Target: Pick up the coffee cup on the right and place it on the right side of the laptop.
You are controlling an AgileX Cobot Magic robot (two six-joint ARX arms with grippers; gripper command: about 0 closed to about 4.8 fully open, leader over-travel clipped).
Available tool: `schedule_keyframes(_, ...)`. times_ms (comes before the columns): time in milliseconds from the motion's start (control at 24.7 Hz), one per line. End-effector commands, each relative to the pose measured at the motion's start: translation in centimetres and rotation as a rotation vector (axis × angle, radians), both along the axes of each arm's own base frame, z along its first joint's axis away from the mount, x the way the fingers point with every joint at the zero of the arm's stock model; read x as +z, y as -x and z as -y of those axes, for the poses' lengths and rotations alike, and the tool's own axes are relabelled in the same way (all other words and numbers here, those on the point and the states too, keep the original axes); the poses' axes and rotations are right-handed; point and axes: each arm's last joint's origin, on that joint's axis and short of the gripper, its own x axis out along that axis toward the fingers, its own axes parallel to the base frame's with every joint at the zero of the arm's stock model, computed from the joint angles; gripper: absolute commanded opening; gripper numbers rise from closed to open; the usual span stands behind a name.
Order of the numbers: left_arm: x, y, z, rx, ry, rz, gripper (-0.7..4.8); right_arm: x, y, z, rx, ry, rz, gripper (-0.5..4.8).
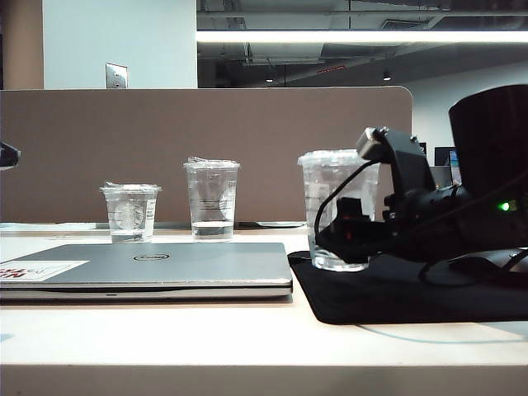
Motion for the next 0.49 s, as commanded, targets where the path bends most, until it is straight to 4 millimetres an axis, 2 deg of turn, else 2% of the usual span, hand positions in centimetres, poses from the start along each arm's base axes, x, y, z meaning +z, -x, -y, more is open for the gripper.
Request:
schedule_keyframes(41,0.16,0.01,-0.01,-0.002,0.002,0.009,-0.05,0.54,-0.48,-0.24,0.002,-0.026,0.050,3.55)
schedule_keyframes(487,0.16,0.01,-0.01,-0.002,0.002,0.009,-0.05,-0.05,-0.58,-0.20,-0.019,0.000,-0.006,3.55)
